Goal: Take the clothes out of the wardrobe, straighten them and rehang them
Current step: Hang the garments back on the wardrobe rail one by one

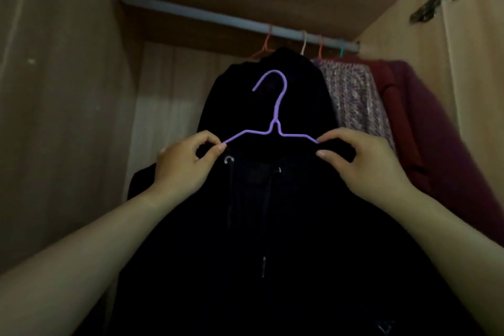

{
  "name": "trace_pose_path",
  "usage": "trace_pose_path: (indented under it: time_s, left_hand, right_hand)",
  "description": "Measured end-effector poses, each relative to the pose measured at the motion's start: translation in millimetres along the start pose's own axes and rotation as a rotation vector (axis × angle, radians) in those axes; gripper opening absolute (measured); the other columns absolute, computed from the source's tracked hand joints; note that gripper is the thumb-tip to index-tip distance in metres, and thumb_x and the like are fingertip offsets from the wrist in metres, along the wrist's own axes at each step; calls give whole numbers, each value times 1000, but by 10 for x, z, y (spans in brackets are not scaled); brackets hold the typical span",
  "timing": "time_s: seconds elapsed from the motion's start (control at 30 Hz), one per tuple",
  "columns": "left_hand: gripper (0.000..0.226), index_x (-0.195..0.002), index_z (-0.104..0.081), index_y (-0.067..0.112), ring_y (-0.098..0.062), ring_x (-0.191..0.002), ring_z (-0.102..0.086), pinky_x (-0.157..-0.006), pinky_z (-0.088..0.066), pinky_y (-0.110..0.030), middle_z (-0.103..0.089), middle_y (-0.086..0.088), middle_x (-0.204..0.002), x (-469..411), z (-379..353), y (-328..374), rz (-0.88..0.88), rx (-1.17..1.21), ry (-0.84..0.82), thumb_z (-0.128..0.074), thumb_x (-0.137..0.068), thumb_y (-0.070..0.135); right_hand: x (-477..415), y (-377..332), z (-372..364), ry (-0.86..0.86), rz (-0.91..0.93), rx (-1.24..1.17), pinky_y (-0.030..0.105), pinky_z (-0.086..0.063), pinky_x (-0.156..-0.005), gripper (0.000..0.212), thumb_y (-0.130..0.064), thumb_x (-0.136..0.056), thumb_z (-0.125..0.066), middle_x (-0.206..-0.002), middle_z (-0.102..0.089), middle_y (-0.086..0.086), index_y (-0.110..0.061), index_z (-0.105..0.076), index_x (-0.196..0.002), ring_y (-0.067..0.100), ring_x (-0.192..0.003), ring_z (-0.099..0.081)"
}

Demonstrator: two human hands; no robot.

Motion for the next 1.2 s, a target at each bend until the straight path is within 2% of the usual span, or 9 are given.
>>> trace_pose_path:
  time_s: [0.13,0.23,0.47,0.57,0.63,0.7,0.87,1.07,1.2]
  left_hand:
    - [21,-79,-59,42,-18,-70,-60,-67,-45,-37,-66,2,-76,-702,-176,-463,-5,97,44,-50,-80,60]
    - [23,-78,-60,42,-17,-75,-62,-73,-48,-38,-66,9,-79,-1155,-318,-690,-43,108,83,-49,-78,62]
    - [20,-94,-63,33,-22,-98,-55,-87,-37,-39,-60,7,-94,-2192,-627,-831,-161,-161,158,-49,-92,46]
    - [29,-118,-60,32,-27,-118,-42,-96,-32,-42,-49,-1,-119,-2560,-725,-934,-132,-218,189,-48,-93,42]
    - [41,-135,-46,34,-30,-134,-24,-107,-25,-44,-30,-5,-146,-2751,-745,-1015,-92,-188,198,-43,-95,44]
    - [49,-143,-31,38,-29,-141,-10,-111,-18,-44,-13,-2,-155,-2893,-745,-1082,-73,-91,205,-39,-96,46]
    - [58,-147,-10,44,-23,-144,-10,-113,-19,-42,-5,4,-158,-3154,-942,-1300,-125,88,106,-37,-96,47]
    - [53,-145,-19,46,-20,-143,-15,-110,-21,-37,-9,4,-158,-3301,-1248,-1588,-104,178,4,-33,-94,53]
    - [51,-143,-23,48,-20,-143,-13,-111,-20,-39,-6,6,-158,-3174,-1384,-1773,-20,295,-29,-31,-93,57]
  right_hand:
    - [-705,168,-403,12,63,123,27,-48,-67,19,-36,-85,-64,-99,-65,-11,-33,-63,-104,11,-80,-59]
    - [-1125,300,-625,-5,74,148,18,-43,-60,17,-35,-86,-64,-89,-59,-20,-37,-60,-102,3,-72,-54]
    - [-2095,757,-920,75,16,169,27,-44,-52,11,-35,-86,-63,-72,-58,-17,-41,-56,-90,3,-60,-54]
    - [-2516,940,-1015,81,-23,187,24,-37,-48,9,-35,-87,-62,-68,-52,-18,-41,-56,-91,3,-60,-52]
    - [-2791,987,-1032,108,-28,212,25,-38,-53,8,-34,-88,-61,-77,-52,-18,-40,-56,-91,8,-73,-54]
    - [-3040,981,-996,172,-31,255,26,-41,-62,9,-33,-88,-61,-88,-59,-10,-36,-61,-96,18,-90,-58]
    - [-3550,845,-1040,241,-74,393,29,-38,-68,14,-34,-88,-60,-107,-63,3,-31,-63,-102,27,-98,-58]
    - [-3779,738,-1377,205,-110,509,30,-38,-66,21,-34,-88,-60,-105,-62,3,-31,-60,-109,26,-93,-57]
    - [-3628,570,-1654,168,15,643,30,-40,-63,25,-35,-88,-59,-106,-60,5,-28,-58,-112,26,-94,-58]
Point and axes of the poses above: each hand's wrist, its own x-axis away from the middle knuckle, its own z-axis out of the back of the hand, y = z × x, the point moved 7 cm from there along -x, towards the middle knuckle
